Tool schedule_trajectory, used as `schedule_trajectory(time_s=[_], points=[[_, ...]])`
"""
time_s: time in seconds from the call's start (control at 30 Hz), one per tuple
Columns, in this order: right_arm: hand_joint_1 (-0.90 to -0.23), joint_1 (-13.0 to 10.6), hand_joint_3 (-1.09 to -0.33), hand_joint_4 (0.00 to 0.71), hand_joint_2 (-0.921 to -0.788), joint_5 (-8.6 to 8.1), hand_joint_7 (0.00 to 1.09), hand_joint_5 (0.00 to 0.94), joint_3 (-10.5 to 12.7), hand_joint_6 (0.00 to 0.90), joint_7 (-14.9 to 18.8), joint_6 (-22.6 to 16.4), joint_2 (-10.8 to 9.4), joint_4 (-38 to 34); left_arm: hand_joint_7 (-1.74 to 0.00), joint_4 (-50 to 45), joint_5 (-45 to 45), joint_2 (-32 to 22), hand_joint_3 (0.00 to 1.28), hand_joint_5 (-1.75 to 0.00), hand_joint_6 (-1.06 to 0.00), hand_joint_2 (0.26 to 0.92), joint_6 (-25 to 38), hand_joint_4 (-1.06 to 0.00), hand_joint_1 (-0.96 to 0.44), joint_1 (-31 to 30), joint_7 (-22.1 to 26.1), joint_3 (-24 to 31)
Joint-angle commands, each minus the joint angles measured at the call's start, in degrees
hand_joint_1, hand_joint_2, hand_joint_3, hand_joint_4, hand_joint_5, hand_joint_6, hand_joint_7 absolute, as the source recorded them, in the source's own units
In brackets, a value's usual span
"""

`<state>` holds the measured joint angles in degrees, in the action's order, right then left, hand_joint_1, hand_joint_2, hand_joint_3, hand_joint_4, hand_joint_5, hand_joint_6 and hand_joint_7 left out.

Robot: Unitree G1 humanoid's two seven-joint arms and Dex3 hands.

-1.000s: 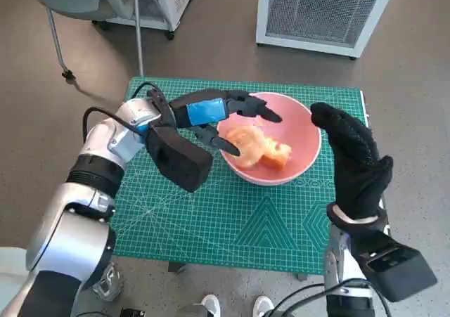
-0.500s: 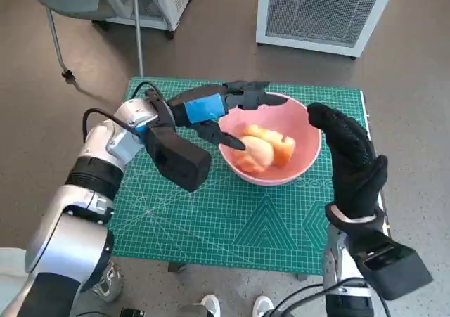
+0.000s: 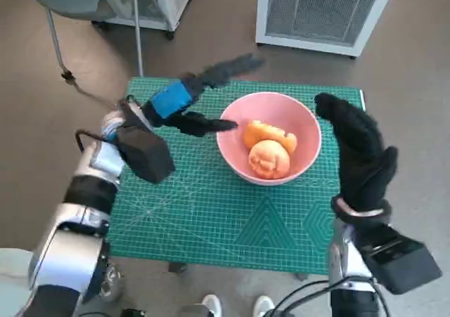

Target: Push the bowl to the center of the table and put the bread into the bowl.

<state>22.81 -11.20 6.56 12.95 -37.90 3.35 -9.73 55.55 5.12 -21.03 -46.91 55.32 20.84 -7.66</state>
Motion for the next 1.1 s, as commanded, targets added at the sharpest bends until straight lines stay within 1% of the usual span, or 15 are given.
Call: schedule_trajectory(time_s=[0.03,0.17,0.33,0.5,0.63,0.77,0.93,1.1], points=[[-0.529,4.0,-0.775,0.16,-0.921,0.36,0.69,0.268,1.9,-0.001,-2.8,3.6,1.4,0.1,-0.08,-5.3,-15.1,4.5,0.4,-0.03,-0.29,0.921,4.1,-0.16,-0.57,-5.3,5.7,8.0],[-0.543,6.4,-0.757,0.157,-0.921,0.98,0.69,0.245,2.6,-0.001,-3.9,4.6,2.2,-0.5,-0.08,-8.9,-19.1,6.2,0.41,-0.03,-0.29,0.921,5.0,-0.17,-0.55,-7.7,6.4,10.4],[-0.543,8.4,-0.742,0.161,-0.921,1.71,0.69,0.228,2.9,-0.001,-4.9,5.0,2.7,-1.1,-0.07,-12.9,-21.7,7.3,0.39,-0.03,-0.3,0.921,6.5,-0.19,-0.48,-10.4,7.5,12.3],[-0.543,10.0,-0.739,0.169,-0.921,2.56,0.7,0.212,2.6,-0.001,-5.5,4.9,3.1,-2.1,-0.06,-17.3,-23.4,8.2,0.35,-0.03,-0.3,0.921,9.8,-0.21,-0.44,-13.2,7.9,13.4],[-0.536,10.7,-0.743,0.179,-0.921,3.3,0.71,0.199,2.3,-0.001,-5.5,4.7,3.3,-3.0,-0.06,-20.8,-23.9,9.1,0.33,-0.03,-0.32,0.921,12.5,-0.22,-0.41,-15.0,7.2,14.0],[-0.538,11.1,-0.744,0.183,-0.921,3.6,0.71,0.191,2.1,-0.001,-5.2,4.6,3.8,-3.6,-0.06,-23.1,-24.5,10.0,0.32,-0.03,-0.33,0.921,14.2,-0.23,-0.4,-16.4,7.0,14.4],[-0.537,11.2,-0.745,0.191,-0.921,3.44,0.69,0.179,1.9,-0.001,-4.8,5.2,4.3,-3.5,-0.06,-24.6,-23.8,11.4,0.31,-0.02,-0.35,0.921,14.5,-0.23,-0.38,-17.6,6.6,14.5],[-0.54,11.0,-0.746,0.196,-0.921,3.14,0.68,0.17,1.8,-0.001,-4.6,6.2,4.9,-2.6,-0.06,-25.4,-22.7,11.8,0.31,-0.02,-0.36,0.921,14.7,-0.24,-0.39,-18.0,6.6,14.0]])
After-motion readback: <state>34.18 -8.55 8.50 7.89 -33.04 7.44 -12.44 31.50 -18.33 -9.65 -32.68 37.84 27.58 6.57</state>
